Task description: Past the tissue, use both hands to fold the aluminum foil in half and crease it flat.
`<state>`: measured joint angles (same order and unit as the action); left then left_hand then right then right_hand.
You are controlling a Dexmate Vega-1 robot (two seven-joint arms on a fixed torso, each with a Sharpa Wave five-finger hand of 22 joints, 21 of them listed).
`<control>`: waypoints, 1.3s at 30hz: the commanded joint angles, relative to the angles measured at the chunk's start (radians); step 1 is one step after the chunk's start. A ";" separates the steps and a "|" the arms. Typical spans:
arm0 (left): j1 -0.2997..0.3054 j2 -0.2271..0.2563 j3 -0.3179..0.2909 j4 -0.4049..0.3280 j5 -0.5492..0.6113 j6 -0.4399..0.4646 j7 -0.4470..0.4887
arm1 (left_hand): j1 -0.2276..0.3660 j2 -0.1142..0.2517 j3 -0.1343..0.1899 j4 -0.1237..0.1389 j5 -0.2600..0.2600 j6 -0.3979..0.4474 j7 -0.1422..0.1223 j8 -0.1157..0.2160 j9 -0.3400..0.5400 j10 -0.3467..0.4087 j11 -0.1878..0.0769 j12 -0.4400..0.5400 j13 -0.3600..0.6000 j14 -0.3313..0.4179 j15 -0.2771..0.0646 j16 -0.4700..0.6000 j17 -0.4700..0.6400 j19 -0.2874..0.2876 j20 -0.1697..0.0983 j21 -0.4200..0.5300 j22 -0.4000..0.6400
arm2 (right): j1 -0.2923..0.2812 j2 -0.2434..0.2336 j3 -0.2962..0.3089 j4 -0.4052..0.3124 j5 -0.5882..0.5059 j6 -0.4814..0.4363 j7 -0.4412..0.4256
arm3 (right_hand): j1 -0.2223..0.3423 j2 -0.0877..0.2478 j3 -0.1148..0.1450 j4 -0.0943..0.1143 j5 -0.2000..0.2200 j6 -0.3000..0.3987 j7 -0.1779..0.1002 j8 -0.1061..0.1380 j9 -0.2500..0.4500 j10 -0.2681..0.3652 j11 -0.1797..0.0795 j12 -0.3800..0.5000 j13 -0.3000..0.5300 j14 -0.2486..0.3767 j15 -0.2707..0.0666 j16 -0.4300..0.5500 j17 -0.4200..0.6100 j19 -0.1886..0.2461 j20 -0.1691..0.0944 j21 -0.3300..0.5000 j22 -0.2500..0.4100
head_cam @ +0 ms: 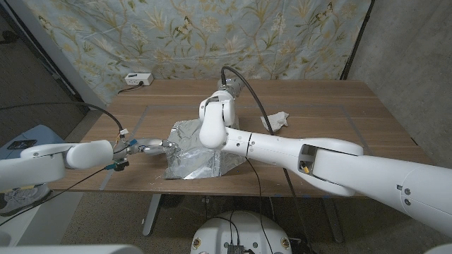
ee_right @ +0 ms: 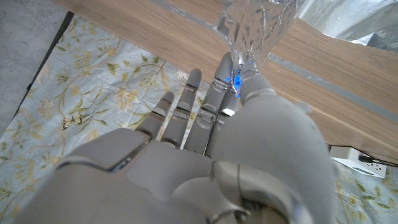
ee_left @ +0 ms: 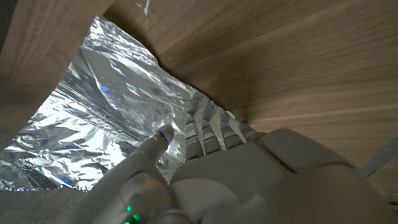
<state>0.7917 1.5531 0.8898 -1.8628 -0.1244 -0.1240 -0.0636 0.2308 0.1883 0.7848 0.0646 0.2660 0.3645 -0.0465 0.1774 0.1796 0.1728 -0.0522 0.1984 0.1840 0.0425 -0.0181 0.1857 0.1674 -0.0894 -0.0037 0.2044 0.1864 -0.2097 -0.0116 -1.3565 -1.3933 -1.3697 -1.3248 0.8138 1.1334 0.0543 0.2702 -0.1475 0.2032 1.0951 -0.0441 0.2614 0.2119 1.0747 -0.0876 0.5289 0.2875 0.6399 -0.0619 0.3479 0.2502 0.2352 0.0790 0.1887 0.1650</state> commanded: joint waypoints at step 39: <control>-0.101 0.000 0.117 0.009 -0.021 -0.010 0.003 | 0.028 0.002 -0.004 -0.027 -0.001 0.002 0.005 0.005 0.004 0.000 0.001 0.003 0.002 0.005 0.001 -0.003 0.003 0.000 -0.005 0.008 -0.002 | 0.161 0.083 -0.051 0.002 0.461 0.041 -0.096 | 0.016 0.030 -0.028 0.004 -0.016 -0.017 0.042 -0.026 0.003 -0.012 0.029 0.001 -0.005 -0.003 -0.007 0.013 0.006 0.036 0.089 0.004 0.002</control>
<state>0.6913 1.5530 1.0059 -1.8563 -0.1403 -0.1333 -0.0568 0.2478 0.1868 0.7794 0.0451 0.2661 0.3627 -0.0482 0.1778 0.1792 0.1692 -0.0558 0.1963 0.1841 0.0392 -0.0214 0.1817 0.1656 -0.0840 -0.0092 0.2044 0.1811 -0.0699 0.0455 -1.4171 -1.4181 -1.0857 -1.3073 0.8134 1.1533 0.0765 0.2481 -0.1420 0.1884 1.0789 -0.0066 0.2382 0.2119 1.0600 -0.0662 0.5287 0.2823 0.6399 -0.0619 0.3555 0.2532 0.2708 0.1648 0.1887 0.1650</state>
